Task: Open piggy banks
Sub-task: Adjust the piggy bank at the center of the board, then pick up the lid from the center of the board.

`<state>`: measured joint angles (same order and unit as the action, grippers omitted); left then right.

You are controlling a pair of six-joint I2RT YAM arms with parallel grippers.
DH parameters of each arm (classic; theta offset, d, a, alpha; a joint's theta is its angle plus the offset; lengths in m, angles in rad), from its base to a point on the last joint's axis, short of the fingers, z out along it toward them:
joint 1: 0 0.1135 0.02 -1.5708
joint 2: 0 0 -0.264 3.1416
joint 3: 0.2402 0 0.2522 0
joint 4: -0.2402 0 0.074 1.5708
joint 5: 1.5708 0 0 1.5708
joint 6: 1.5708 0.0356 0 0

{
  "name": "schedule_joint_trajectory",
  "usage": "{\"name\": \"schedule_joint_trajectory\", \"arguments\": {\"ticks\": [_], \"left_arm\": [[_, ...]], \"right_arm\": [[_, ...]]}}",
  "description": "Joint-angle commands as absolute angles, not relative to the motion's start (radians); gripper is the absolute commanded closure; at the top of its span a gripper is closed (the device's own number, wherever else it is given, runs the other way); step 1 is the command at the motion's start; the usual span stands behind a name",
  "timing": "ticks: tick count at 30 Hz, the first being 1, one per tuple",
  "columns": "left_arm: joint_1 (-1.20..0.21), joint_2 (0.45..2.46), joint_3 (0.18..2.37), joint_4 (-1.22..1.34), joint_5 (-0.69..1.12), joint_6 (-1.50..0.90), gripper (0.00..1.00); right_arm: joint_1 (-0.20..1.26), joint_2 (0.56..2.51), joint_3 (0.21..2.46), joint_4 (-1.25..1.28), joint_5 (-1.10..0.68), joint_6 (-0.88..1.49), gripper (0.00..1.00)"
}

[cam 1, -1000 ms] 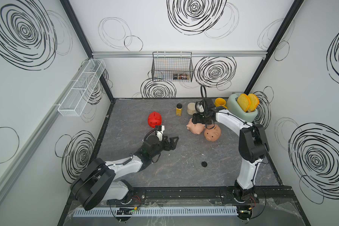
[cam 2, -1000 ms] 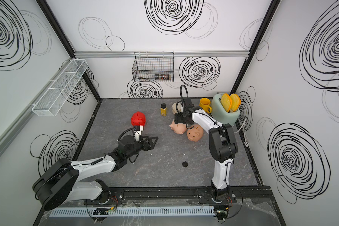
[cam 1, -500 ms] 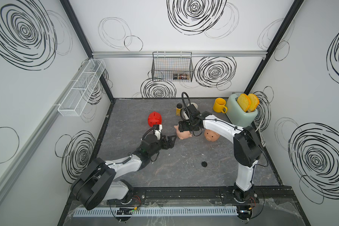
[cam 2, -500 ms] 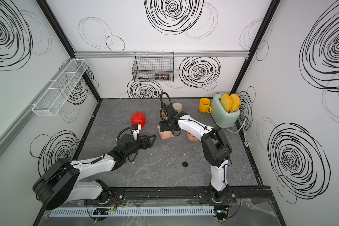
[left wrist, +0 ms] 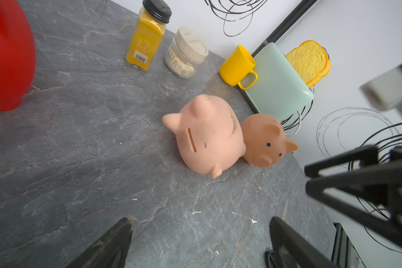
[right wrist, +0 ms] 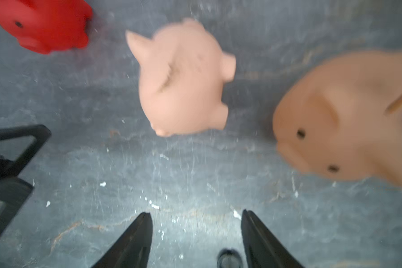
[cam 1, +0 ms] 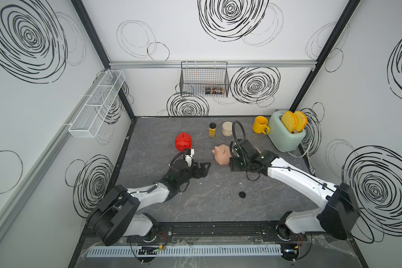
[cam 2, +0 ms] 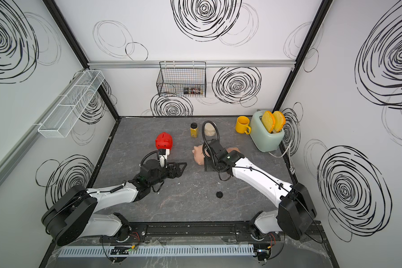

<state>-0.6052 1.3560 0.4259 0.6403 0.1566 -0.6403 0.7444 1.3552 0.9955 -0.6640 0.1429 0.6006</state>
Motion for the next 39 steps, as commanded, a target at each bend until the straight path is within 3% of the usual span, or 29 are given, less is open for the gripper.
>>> {"name": "schedule_joint_trajectory", "arguments": {"ticks": [1, 7, 13, 39], "left_arm": [[-0.654, 1.349, 0.470, 0.650, 0.139, -0.602, 0.04], [-0.692, 1.366, 0.482, 0.656, 0.130, -0.599, 0.04], [-0.692, 1.394, 0.480, 0.677, 0.151, -0.623, 0.04], [-0.681, 1.415, 0.479, 0.706, 0.199, -0.624, 0.04]], "right_arm": [[0.778, 1.312, 0.927, -0.753, 0.122, 0.692, 0.50], [0.863, 1.339, 0.861, -0.785, 0.107, 0.750, 0.71], [0.859, 1.402, 0.813, -0.727, 0.085, 0.754, 0.80], [0.805, 1.484, 0.750, -0.667, 0.049, 0.723, 0.80]]}}
